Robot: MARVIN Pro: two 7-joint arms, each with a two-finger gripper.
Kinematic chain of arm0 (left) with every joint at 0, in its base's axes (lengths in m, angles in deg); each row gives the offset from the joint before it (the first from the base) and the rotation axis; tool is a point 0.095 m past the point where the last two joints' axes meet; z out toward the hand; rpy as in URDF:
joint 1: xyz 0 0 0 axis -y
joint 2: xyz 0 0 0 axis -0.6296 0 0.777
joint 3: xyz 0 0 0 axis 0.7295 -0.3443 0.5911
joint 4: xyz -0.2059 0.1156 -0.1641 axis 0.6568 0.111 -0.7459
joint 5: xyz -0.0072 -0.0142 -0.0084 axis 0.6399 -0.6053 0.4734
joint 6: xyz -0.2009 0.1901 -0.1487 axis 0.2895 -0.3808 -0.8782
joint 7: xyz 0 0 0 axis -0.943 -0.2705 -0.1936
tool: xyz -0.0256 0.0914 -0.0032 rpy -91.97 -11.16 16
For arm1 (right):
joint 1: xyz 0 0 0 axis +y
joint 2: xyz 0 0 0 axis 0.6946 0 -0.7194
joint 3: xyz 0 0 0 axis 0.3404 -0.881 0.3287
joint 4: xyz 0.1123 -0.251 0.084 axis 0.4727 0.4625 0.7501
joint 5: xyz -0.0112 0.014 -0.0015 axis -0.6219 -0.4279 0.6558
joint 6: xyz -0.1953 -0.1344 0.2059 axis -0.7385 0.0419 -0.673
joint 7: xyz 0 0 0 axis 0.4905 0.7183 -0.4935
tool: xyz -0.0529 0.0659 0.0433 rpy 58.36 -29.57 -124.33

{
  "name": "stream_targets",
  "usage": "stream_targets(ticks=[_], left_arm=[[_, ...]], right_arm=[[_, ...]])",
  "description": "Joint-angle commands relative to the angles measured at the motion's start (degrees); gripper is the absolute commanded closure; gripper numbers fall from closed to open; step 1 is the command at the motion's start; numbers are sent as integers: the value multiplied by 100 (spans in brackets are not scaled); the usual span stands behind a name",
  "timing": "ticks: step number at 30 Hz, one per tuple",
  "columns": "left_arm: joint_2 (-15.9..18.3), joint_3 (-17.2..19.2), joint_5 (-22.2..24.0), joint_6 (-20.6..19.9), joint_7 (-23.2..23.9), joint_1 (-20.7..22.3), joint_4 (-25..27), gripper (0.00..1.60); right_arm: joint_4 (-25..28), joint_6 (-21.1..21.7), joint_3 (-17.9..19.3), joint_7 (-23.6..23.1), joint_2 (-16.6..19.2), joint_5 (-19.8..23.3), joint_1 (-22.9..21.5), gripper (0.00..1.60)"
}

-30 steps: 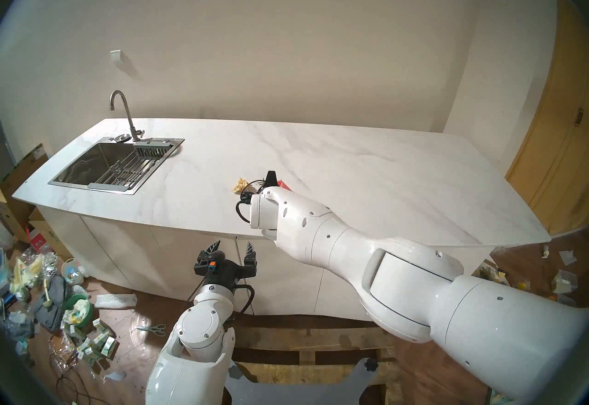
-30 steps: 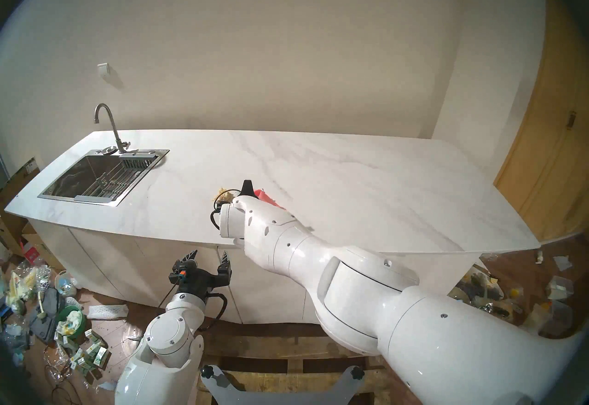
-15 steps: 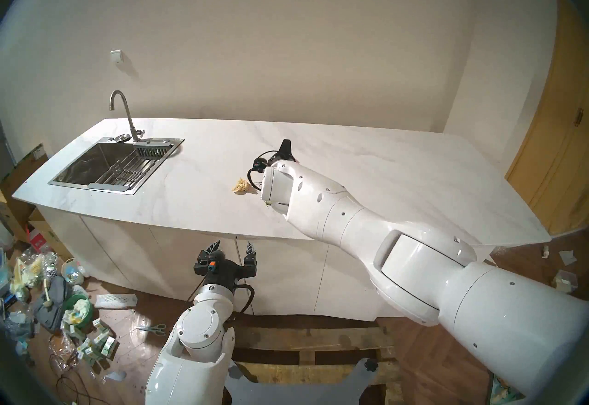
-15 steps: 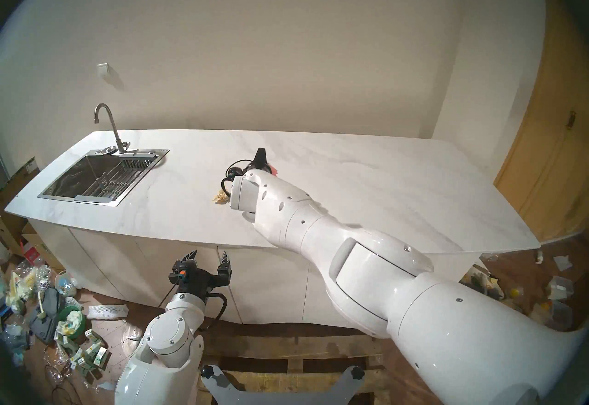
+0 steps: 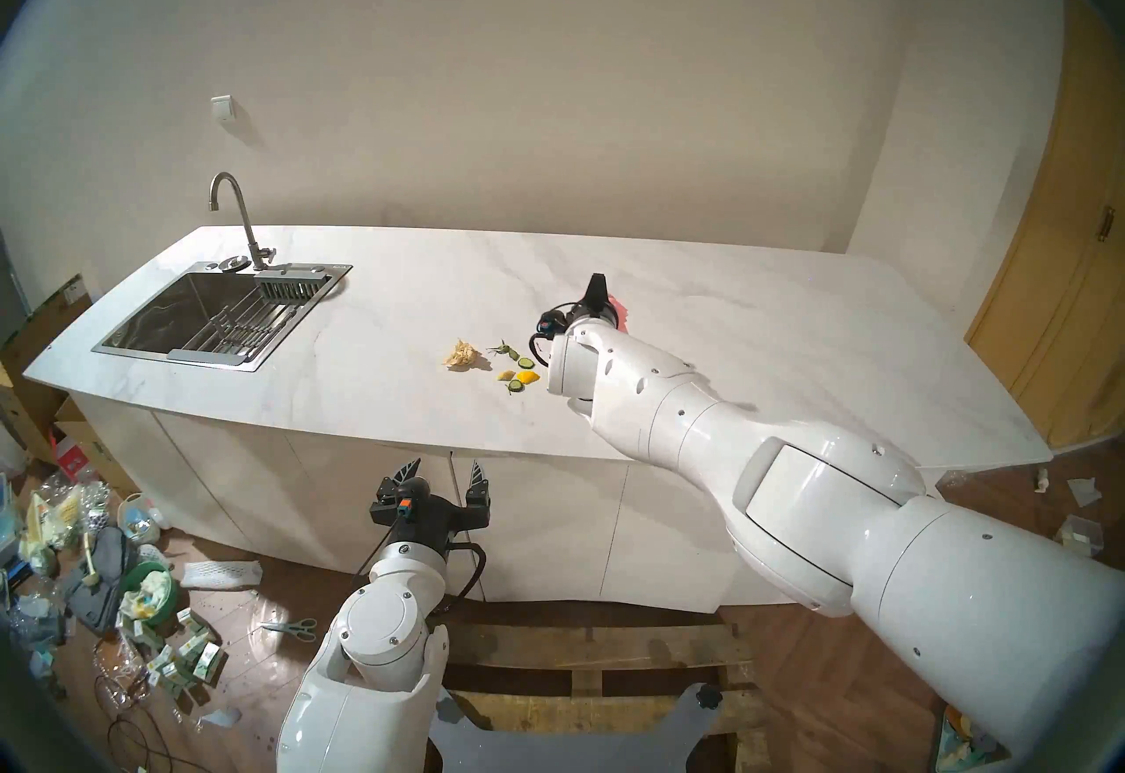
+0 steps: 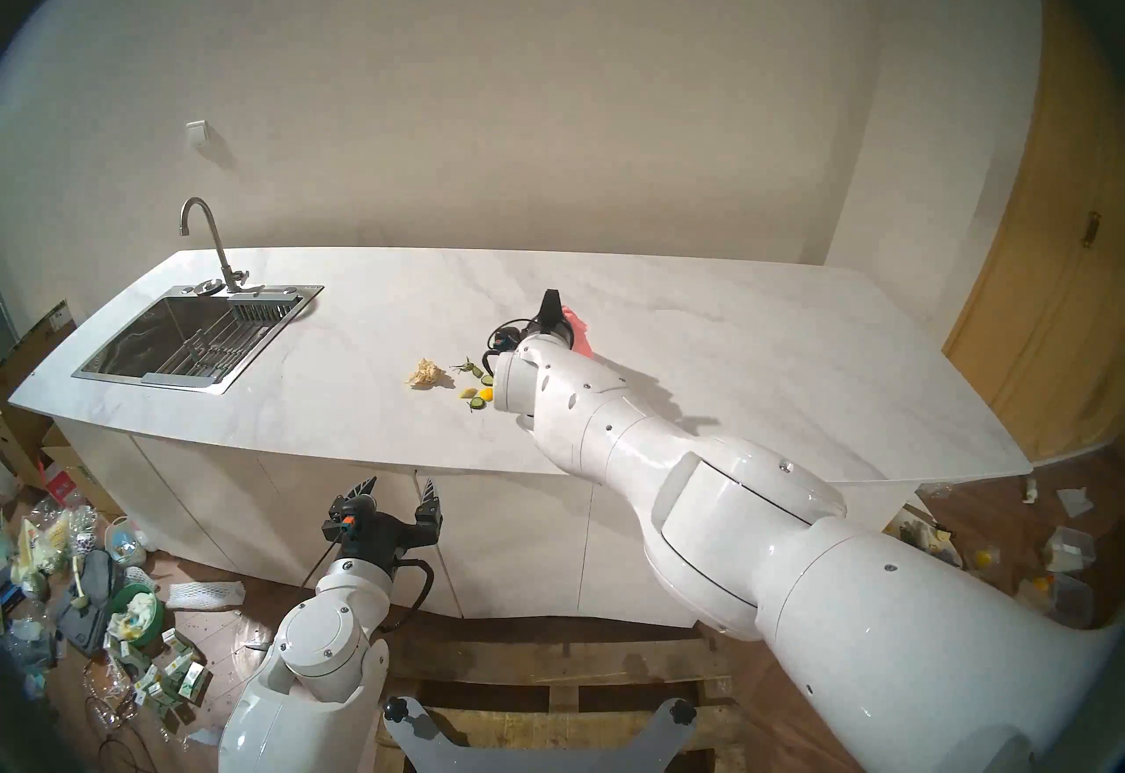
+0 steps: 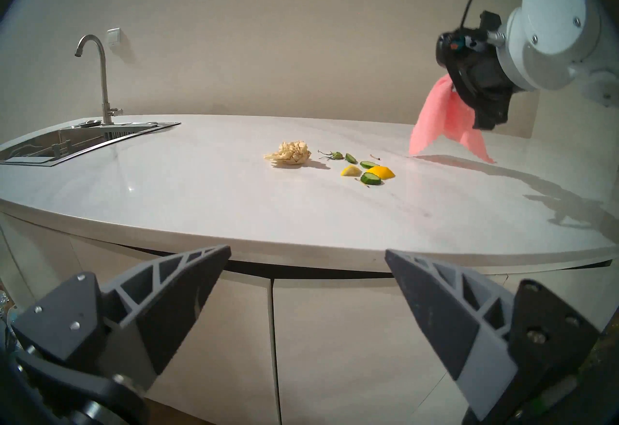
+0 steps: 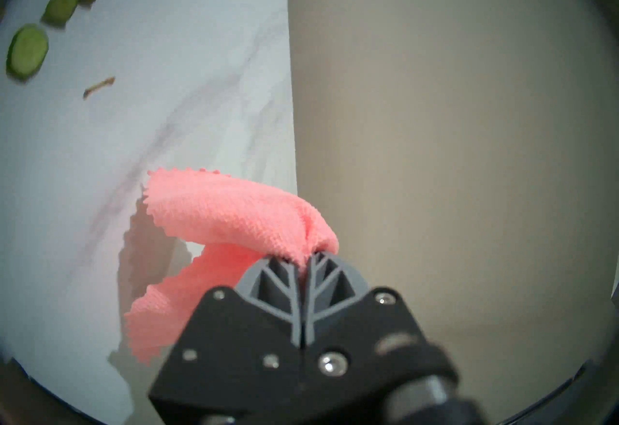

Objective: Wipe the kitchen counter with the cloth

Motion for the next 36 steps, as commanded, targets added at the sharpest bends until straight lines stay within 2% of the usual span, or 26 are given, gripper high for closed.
stream_targets(ticks=[1,10,19,36], left_arm=[[-6,-13,7,39,13,30,153,0],[-5,-14,6,40,8,42,131,0],[-4,-16,5,39,3,53,110,0],[3,-10,6,40,-5,56,74,0]], right_arm=[[-437,-321,-163,-265,-528,9,0,160],[-850,-491,-157,-281,-940,110,157,160],[-947,-594,-176,-327,-1298,144,71,160],[-999,-763,-396,-733,-2052,122,-130,160]])
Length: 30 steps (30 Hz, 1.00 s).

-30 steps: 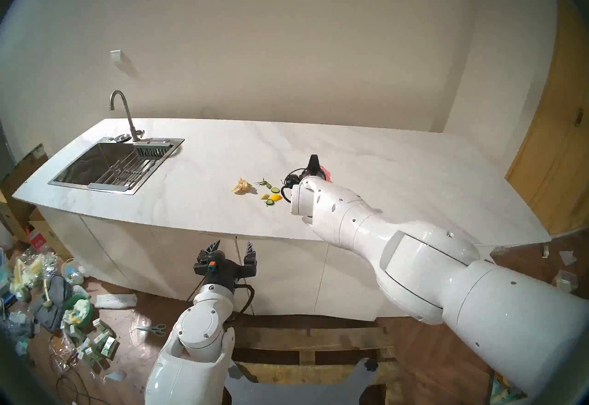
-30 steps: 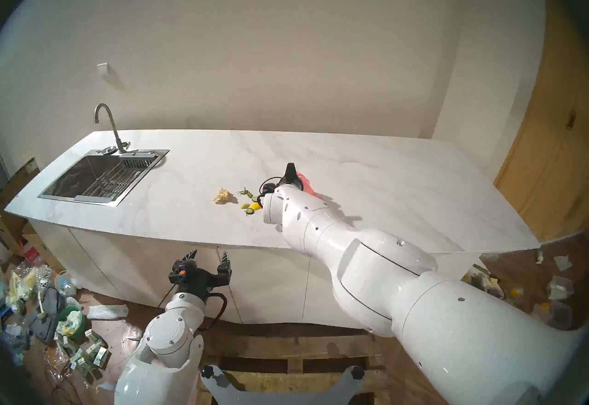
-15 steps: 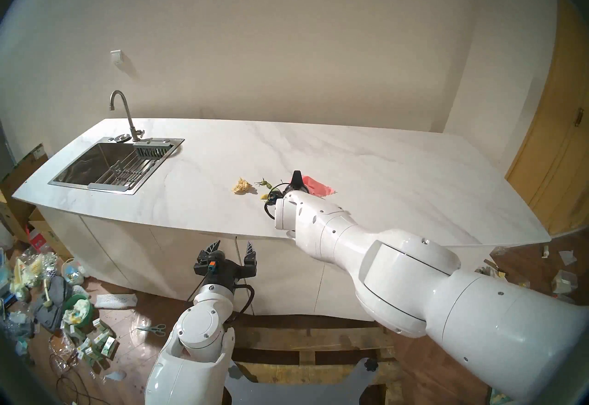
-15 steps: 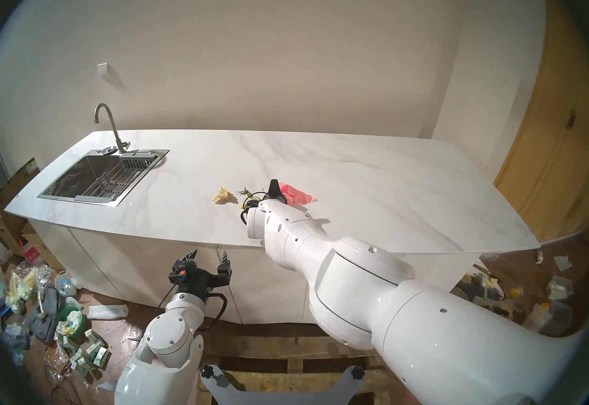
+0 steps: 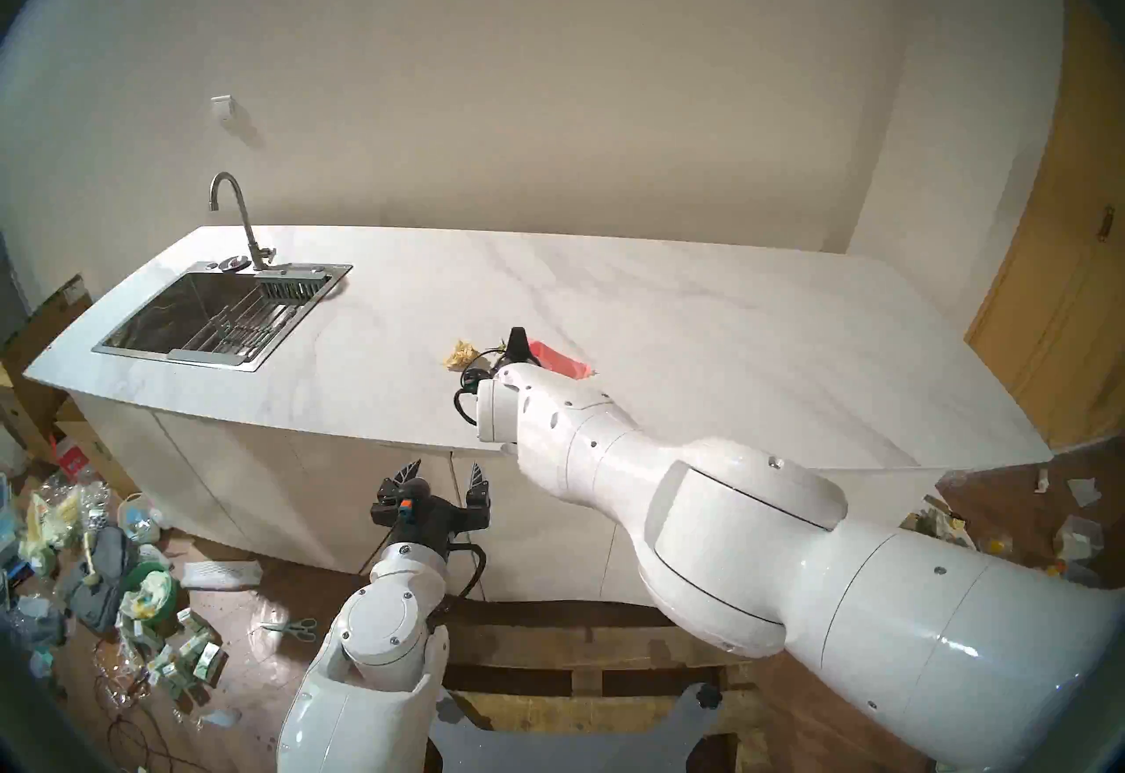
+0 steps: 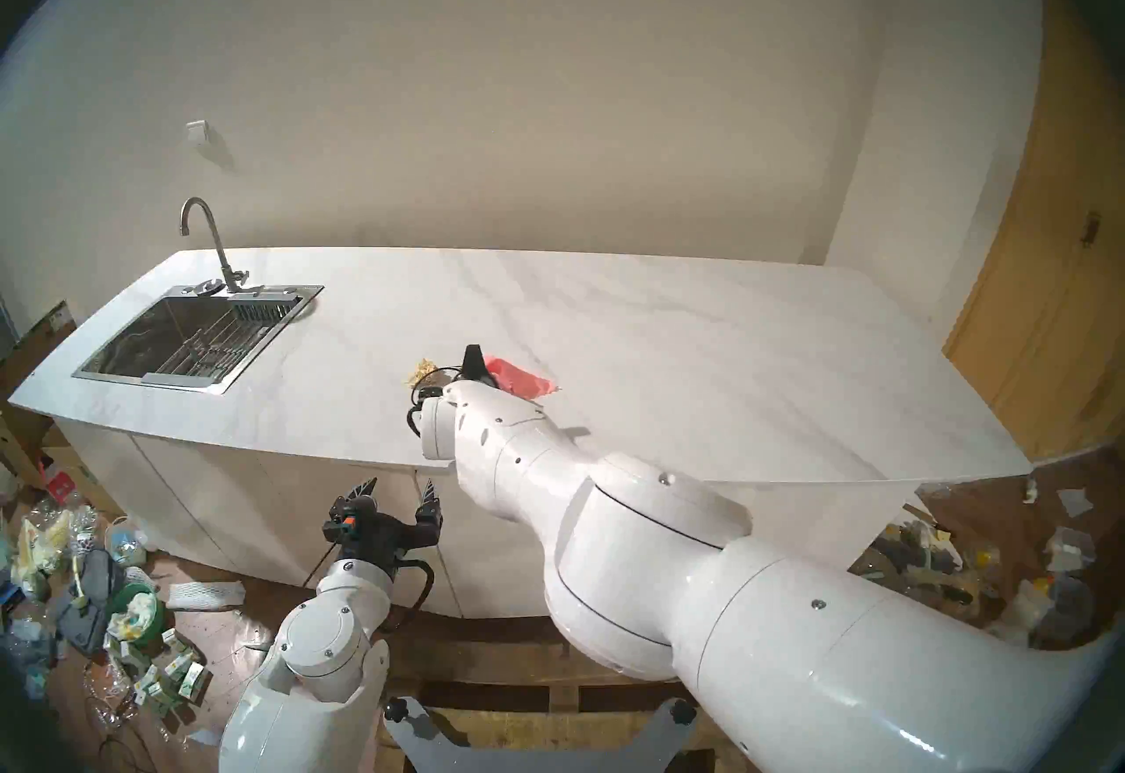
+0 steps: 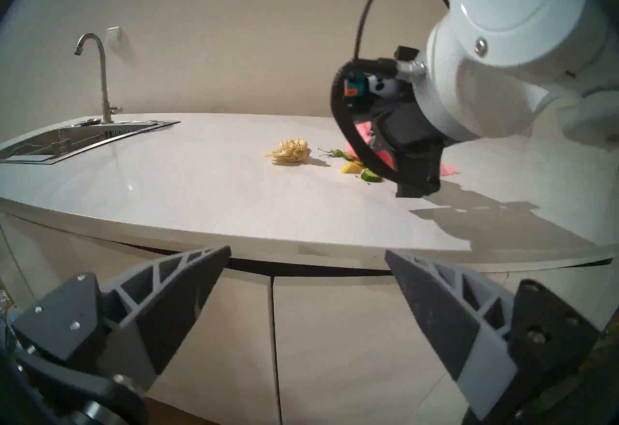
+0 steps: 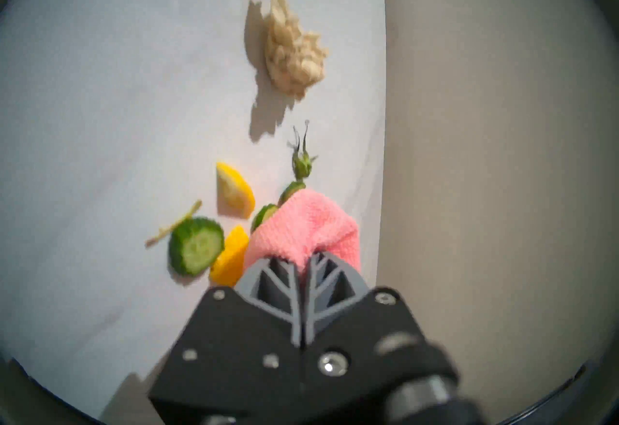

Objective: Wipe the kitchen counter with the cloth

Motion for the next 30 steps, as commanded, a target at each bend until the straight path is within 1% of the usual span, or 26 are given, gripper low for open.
stream_targets(ticks=[1,4,8,9,12,14,16,19,22,23,24,27,30], left_arm=[[-4,-3,3,40,5,42,121,0],[-8,-12,4,42,7,55,129,0],[-7,-14,5,46,7,51,140,0],[-7,-14,5,46,7,51,140,0],[-6,-14,6,47,7,47,149,0],[-6,-14,6,48,7,45,152,0],[-5,-15,7,48,8,40,162,0],[-3,-15,10,47,10,29,181,0],[-1,-15,13,44,11,20,196,0],[-1,-15,14,43,12,18,199,0],[-1,-15,14,43,12,18,199,0],[0,-15,14,43,10,19,197,0],[0,-16,13,43,8,24,190,0]], right_arm=[[32,-114,-58,-79,-509,-32,-218,160],[-36,-162,-30,-113,-504,-6,-303,160],[-140,-294,77,-146,-381,52,-564,160],[-140,-294,77,-146,-381,52,-564,160],[-181,-347,170,-168,-226,82,-794,160],[-168,-370,195,-145,-176,69,-806,160],[-253,-403,209,-128,-112,78,-908,160],[-295,-383,255,-26,4,85,-956,160],[-271,-274,255,68,115,61,-936,160],[-237,-243,263,108,153,60,-917,160],[-162,-303,194,167,226,-7,-888,160],[-22,-158,243,313,294,17,-862,160],[158,-111,280,480,385,27,-826,160]])
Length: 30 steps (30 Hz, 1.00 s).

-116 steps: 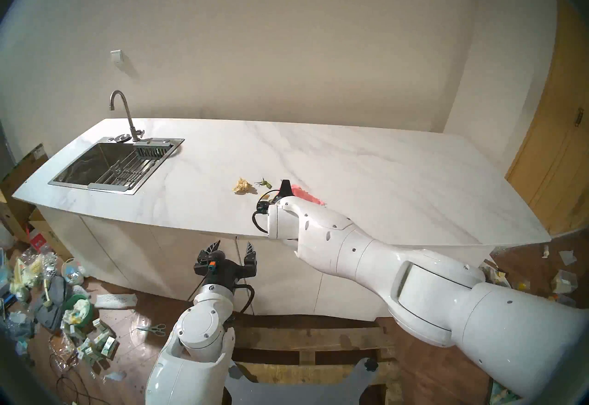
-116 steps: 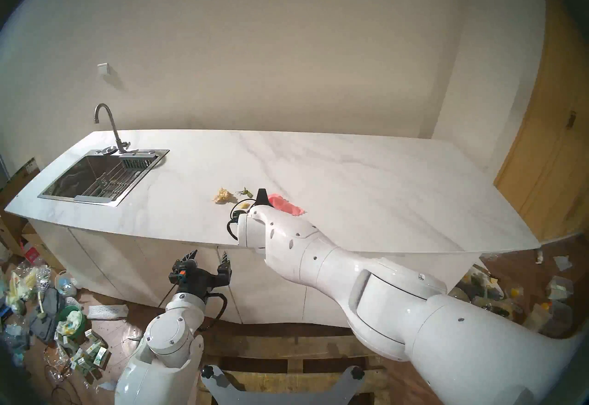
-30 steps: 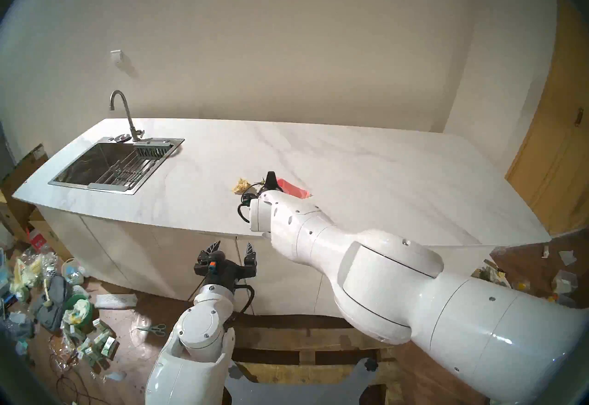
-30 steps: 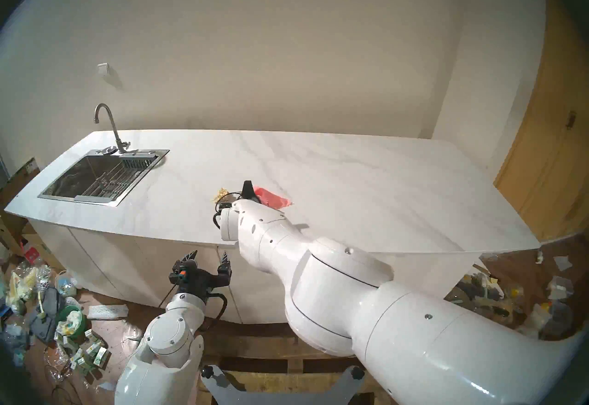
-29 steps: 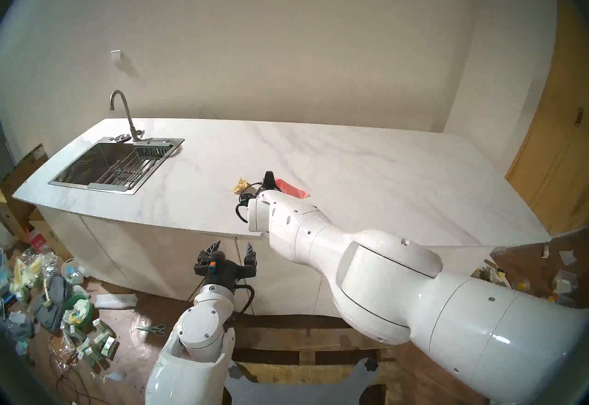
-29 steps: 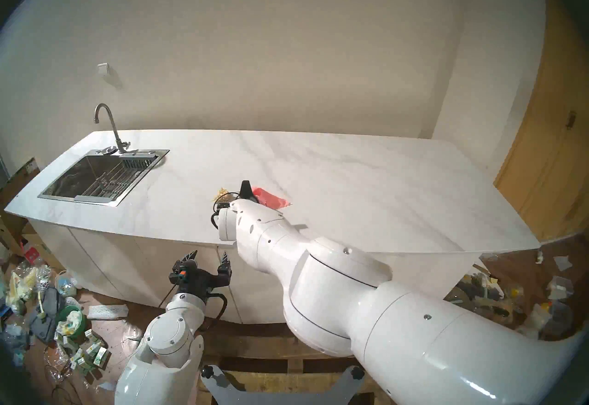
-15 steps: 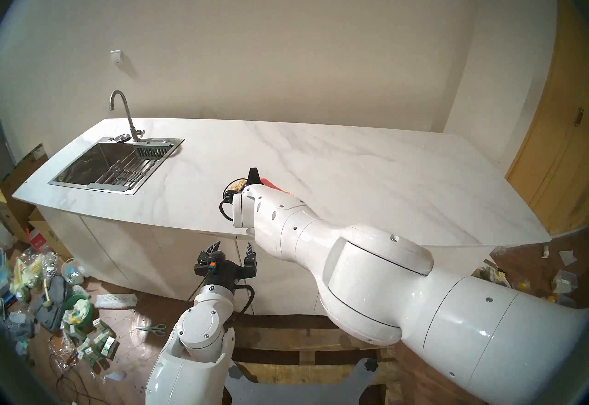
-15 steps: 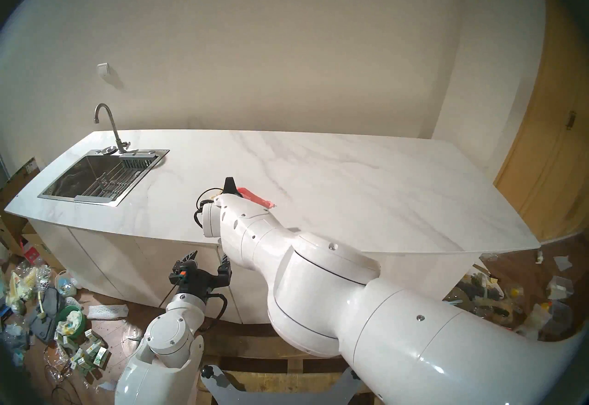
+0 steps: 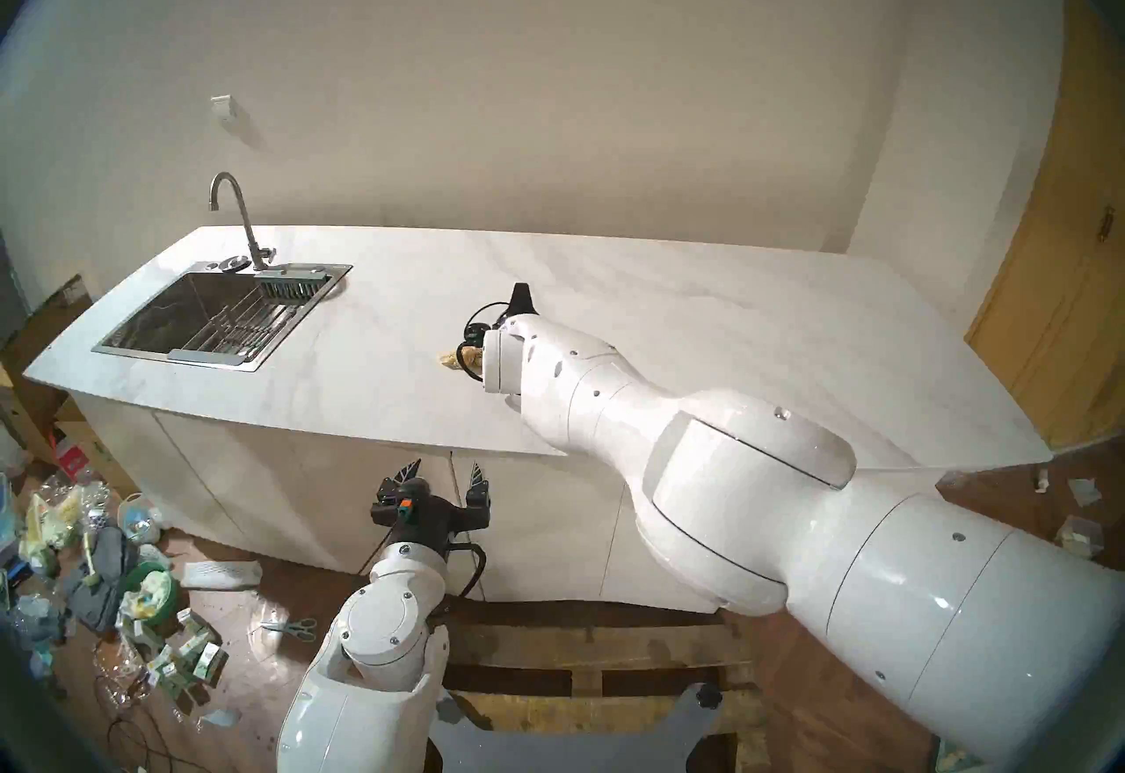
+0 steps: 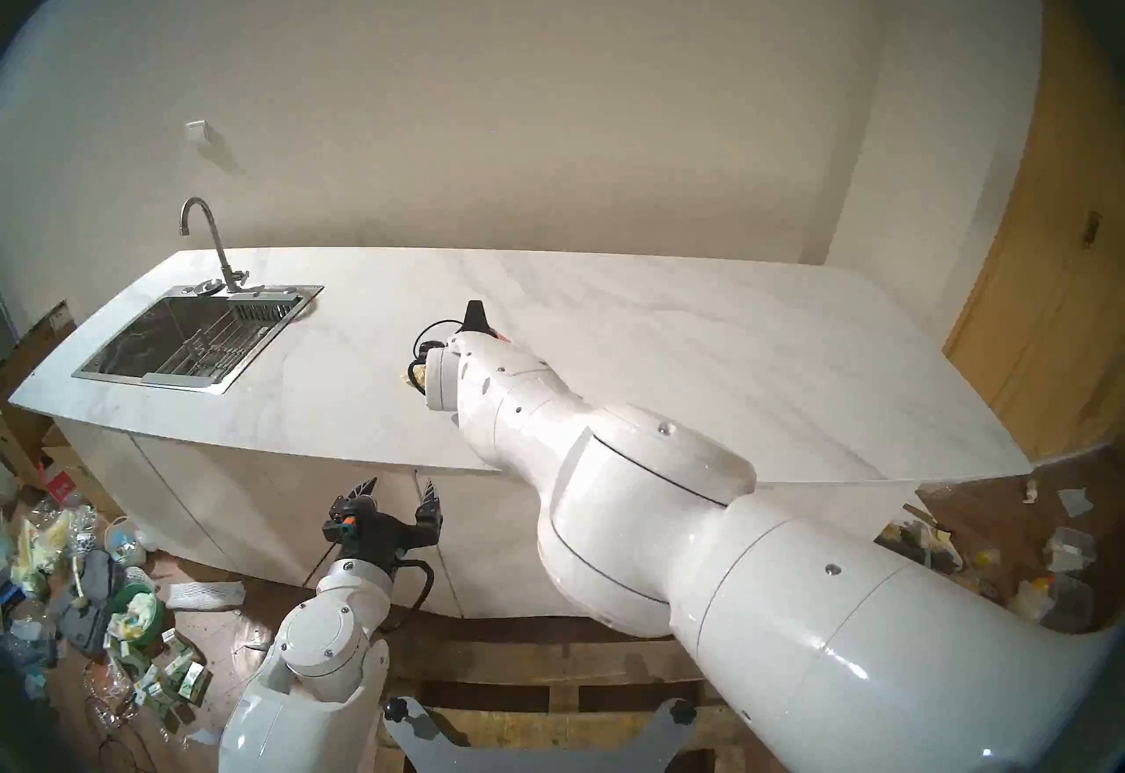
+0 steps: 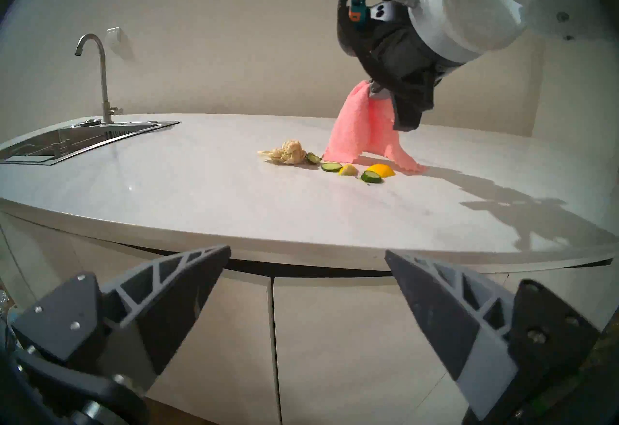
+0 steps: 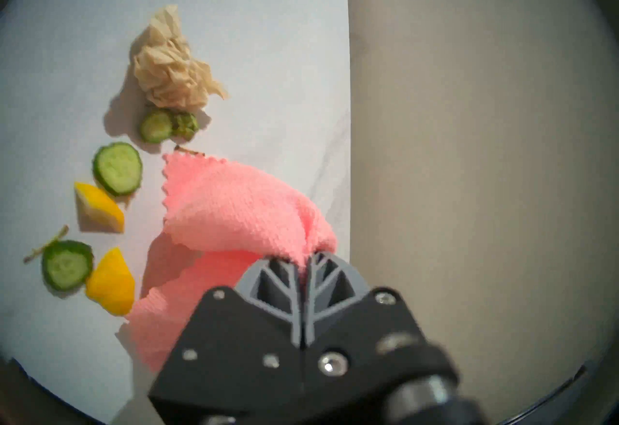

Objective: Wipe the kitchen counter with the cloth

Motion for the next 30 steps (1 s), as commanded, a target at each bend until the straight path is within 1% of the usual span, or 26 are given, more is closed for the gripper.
stream_targets(ticks=[1,8,13,18,28,30], left_arm=[[-7,-12,8,43,13,29,163,0],[-7,-13,6,42,9,38,149,0],[-6,-13,5,40,7,47,131,0],[-6,-14,4,38,4,56,111,0],[-4,-14,3,35,1,68,76,0],[-4,-14,3,36,-1,71,68,0]], right_arm=[[426,142,72,419,213,-23,-148,160],[791,251,94,523,441,-56,-69,160],[897,385,35,340,653,-108,-49,160],[1002,454,3,263,818,-152,-65,160],[1218,479,-111,61,1010,-201,-25,160],[1288,516,-121,22,1107,-199,15,160]])
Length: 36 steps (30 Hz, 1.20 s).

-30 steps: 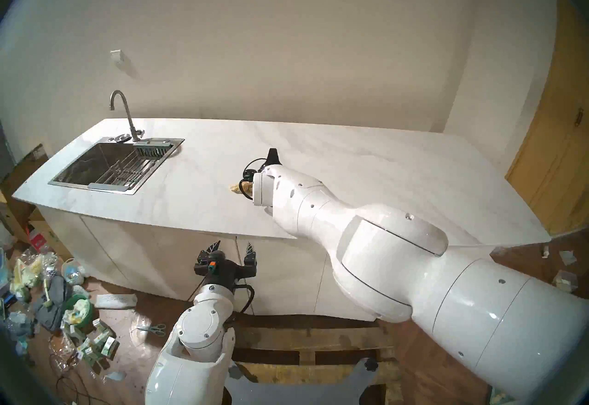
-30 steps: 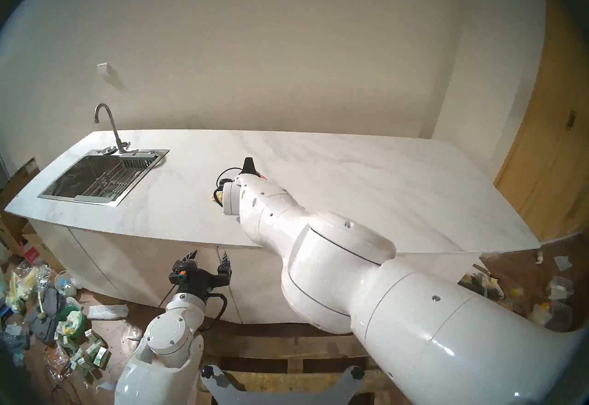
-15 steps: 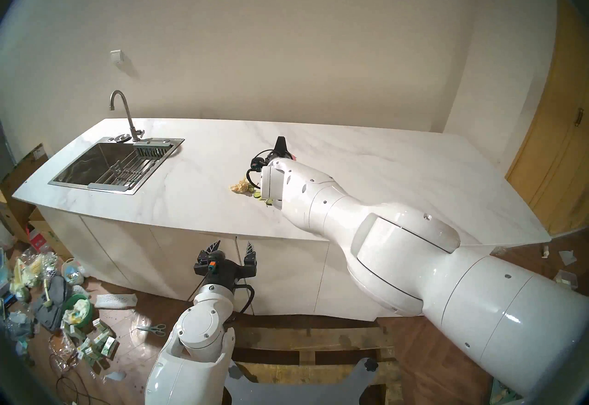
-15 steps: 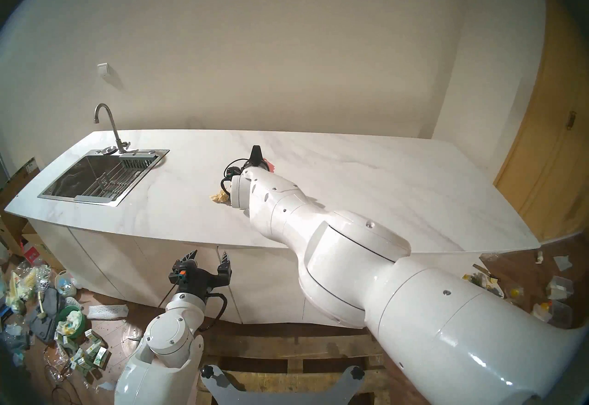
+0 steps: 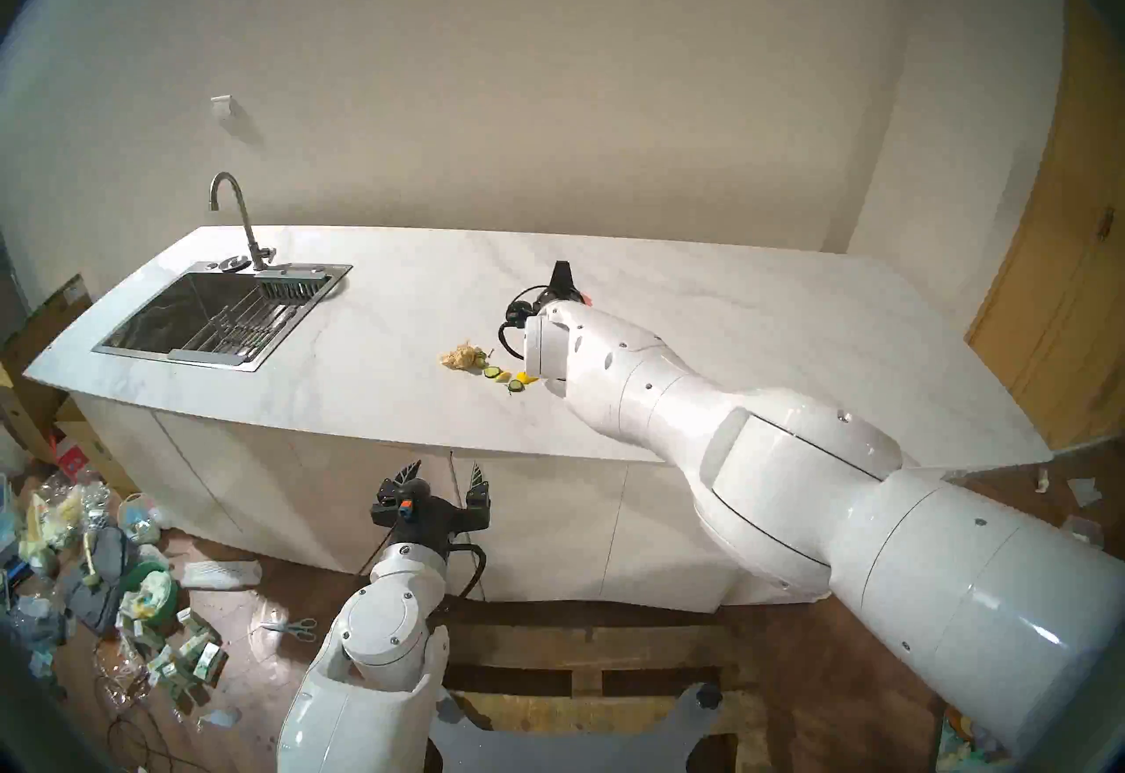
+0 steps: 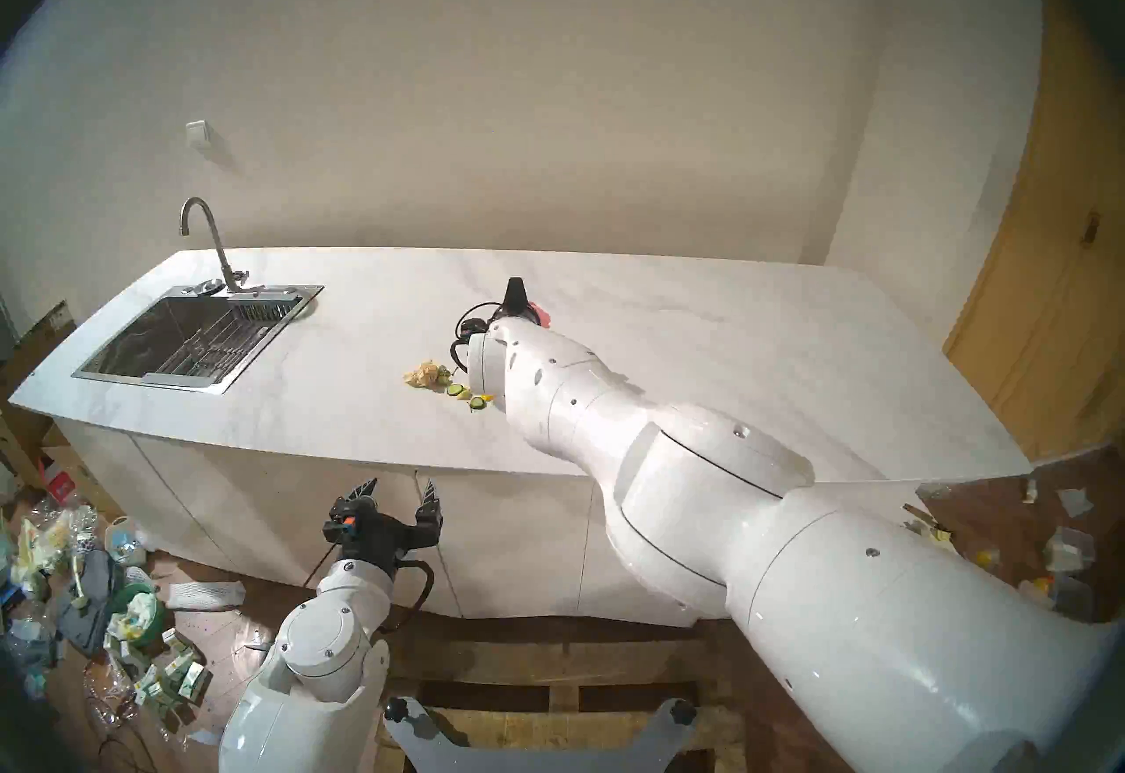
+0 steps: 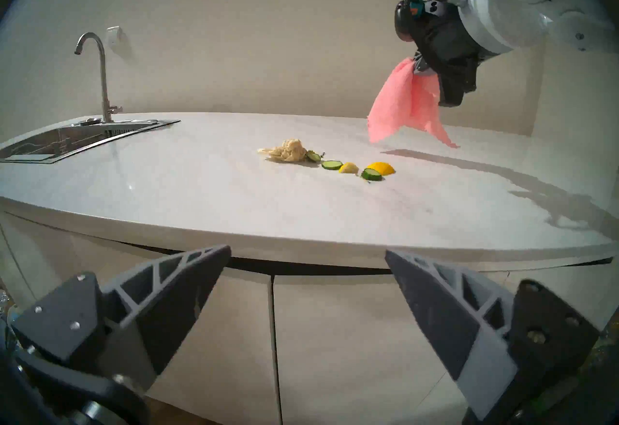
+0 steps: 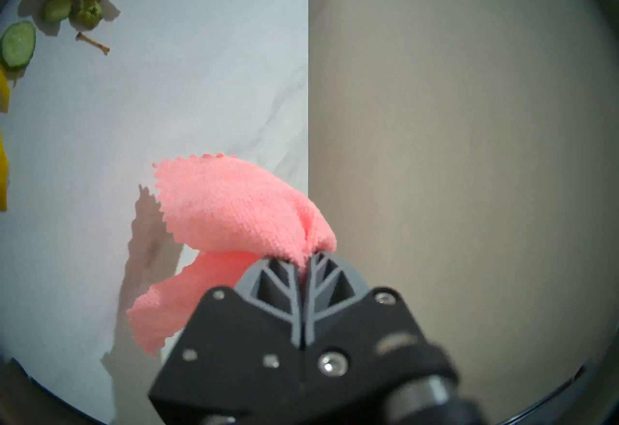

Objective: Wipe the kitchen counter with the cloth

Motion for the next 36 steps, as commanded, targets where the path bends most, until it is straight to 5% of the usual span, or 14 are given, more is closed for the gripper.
stream_targets(ticks=[1,20,36], left_arm=[[-9,-11,2,37,6,61,114,0],[-8,-14,2,42,1,79,89,0],[-6,-17,2,43,-5,97,65,0]], right_arm=[[281,138,-20,-31,242,-60,-62,160],[705,561,307,114,1098,58,162,160],[1312,747,1461,122,1830,888,506,160]])
